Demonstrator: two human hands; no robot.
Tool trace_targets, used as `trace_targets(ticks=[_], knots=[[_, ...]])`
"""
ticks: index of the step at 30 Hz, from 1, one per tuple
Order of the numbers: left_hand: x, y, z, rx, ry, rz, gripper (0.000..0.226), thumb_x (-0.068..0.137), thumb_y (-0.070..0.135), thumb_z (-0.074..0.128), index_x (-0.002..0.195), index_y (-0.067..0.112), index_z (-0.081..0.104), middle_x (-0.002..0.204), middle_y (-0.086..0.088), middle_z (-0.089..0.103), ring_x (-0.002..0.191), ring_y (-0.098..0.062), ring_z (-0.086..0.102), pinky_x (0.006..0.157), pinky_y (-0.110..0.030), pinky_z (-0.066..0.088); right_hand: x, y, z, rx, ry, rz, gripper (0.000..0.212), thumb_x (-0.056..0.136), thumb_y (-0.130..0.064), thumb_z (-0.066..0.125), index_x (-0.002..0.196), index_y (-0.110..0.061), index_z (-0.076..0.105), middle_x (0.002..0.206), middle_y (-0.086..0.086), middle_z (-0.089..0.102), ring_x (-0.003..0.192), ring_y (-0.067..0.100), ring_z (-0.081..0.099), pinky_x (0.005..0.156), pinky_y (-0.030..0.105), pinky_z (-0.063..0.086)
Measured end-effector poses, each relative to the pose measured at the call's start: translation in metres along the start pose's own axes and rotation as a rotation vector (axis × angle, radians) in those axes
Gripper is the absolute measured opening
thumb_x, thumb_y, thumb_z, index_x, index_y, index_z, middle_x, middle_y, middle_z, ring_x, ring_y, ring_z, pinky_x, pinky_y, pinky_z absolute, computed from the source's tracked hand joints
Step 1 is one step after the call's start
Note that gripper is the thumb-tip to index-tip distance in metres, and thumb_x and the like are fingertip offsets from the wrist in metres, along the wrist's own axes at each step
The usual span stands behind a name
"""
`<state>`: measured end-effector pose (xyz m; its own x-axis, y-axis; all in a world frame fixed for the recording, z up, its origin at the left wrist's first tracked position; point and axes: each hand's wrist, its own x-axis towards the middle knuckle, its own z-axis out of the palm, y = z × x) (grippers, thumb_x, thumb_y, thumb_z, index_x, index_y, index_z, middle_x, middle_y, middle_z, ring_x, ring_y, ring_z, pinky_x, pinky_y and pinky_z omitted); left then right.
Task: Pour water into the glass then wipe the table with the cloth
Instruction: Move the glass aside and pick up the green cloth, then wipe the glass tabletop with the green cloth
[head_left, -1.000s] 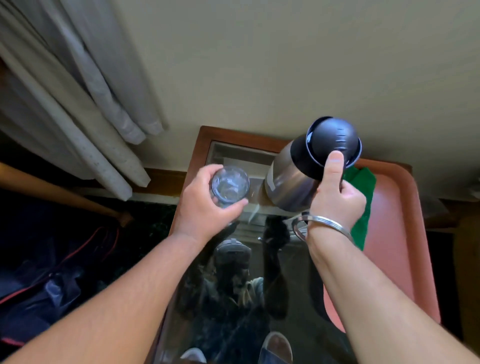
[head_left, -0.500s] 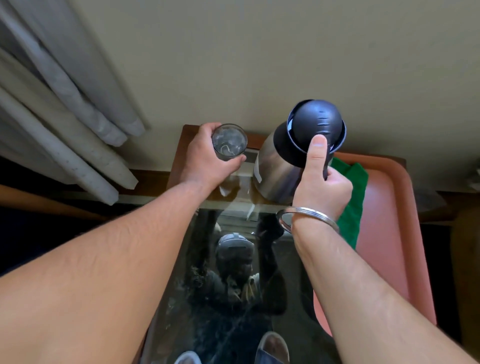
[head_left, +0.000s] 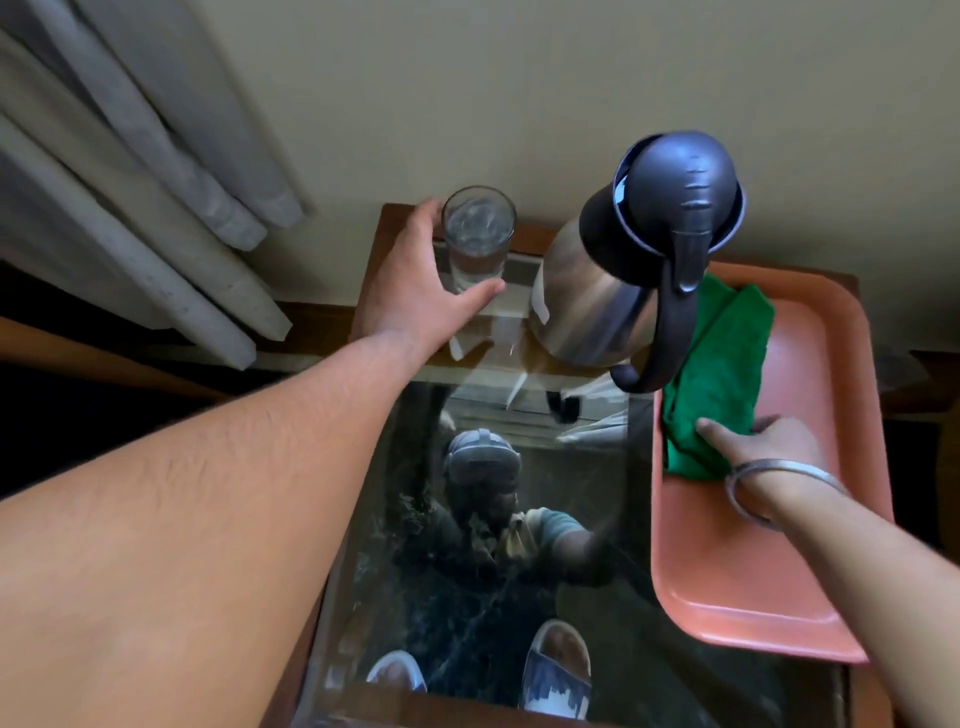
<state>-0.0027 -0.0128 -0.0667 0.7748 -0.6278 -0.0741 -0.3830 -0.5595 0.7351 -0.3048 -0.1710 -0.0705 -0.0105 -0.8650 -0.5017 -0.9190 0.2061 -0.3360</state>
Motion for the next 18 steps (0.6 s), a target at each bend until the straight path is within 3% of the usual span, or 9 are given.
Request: trace_targets(ticks=[3, 5, 7, 10, 14, 16, 18], knots=[[-0.052, -0.03, -0.008, 0.169, -0.036, -0.032, 0.096, 0.081, 0.057, 0.075, 0.156, 0.023, 0.026, 0.16, -0.003, 0.039, 0.147, -0.02, 0.034, 0.117, -0.049, 0.035, -0.02, -0.002, -0.014, 0.208, -0.071, -0.01, 0.017, 0.089, -0.023, 0.073, 0.085, -0.006, 0.072, 0.107, 0.026, 0.075, 0.078, 0.029, 0.065, 0.074, 0.045, 0.051], [-0.1, -0.058, -0.016, 0.3, -0.09, -0.058, 0.098, 0.082, 0.062, 0.069, 0.158, 0.018, 0.024, 0.165, -0.008, 0.031, 0.152, -0.025, 0.024, 0.122, -0.051, 0.025, -0.045, 0.0, -0.029, 0.522, -0.188, 0.043, 0.017, 0.091, -0.013, 0.066, 0.075, -0.008, 0.07, 0.094, 0.02, 0.079, 0.068, 0.029, 0.071, 0.067, 0.049, 0.063], [-0.15, -0.088, -0.023, 0.42, -0.157, -0.072, 0.103, 0.083, 0.069, 0.061, 0.159, 0.014, 0.02, 0.168, -0.011, 0.02, 0.155, -0.027, 0.012, 0.125, -0.049, 0.014, -0.079, 0.004, -0.046, 0.742, -0.362, 0.052, 0.027, 0.094, -0.007, 0.06, 0.075, -0.014, 0.077, 0.081, 0.008, 0.082, 0.066, 0.022, 0.078, 0.05, 0.038, 0.063], [-0.206, -0.121, -0.021, 0.564, -0.254, -0.03, 0.107, 0.084, 0.081, 0.043, 0.161, 0.013, 0.011, 0.17, -0.011, 0.001, 0.156, -0.028, -0.003, 0.125, -0.049, 0.003, -0.121, 0.005, -0.065, 0.863, -0.521, -0.003, 0.02, 0.087, -0.01, 0.062, 0.09, -0.018, 0.08, 0.095, 0.011, 0.082, 0.083, 0.027, 0.079, 0.054, 0.035, 0.062], [-0.224, -0.133, -0.012, 0.699, -0.264, 0.037, 0.11, 0.083, 0.085, 0.028, 0.161, 0.012, 0.003, 0.169, -0.014, -0.002, 0.155, -0.035, -0.004, 0.125, -0.055, 0.009, -0.154, 0.003, -0.072, 0.892, -0.636, -0.102, 0.057, 0.073, -0.021, 0.065, 0.128, -0.006, 0.066, 0.118, 0.023, 0.074, 0.104, 0.044, 0.072, 0.073, 0.057, 0.061], [-0.224, -0.138, -0.014, 0.699, -0.261, 0.055, 0.109, 0.084, 0.086, 0.027, 0.161, 0.012, 0.004, 0.169, -0.015, 0.003, 0.155, -0.038, 0.002, 0.124, -0.056, 0.013, -0.171, 0.006, -0.057, 0.891, -0.648, -0.108, 0.059, 0.073, -0.019, 0.067, 0.13, -0.007, 0.064, 0.118, 0.024, 0.074, 0.104, 0.046, 0.071, 0.075, 0.072, 0.055], [-0.223, -0.137, -0.012, 0.695, -0.258, 0.059, 0.11, 0.084, 0.087, 0.027, 0.161, 0.012, 0.005, 0.169, -0.015, 0.004, 0.155, -0.037, 0.002, 0.123, -0.054, 0.016, -0.181, 0.018, -0.038, 0.879, -0.58, -0.055, 0.045, 0.074, -0.009, 0.067, 0.119, -0.011, 0.071, 0.106, 0.021, 0.078, 0.09, 0.04, 0.077, 0.065, 0.07, 0.058]])
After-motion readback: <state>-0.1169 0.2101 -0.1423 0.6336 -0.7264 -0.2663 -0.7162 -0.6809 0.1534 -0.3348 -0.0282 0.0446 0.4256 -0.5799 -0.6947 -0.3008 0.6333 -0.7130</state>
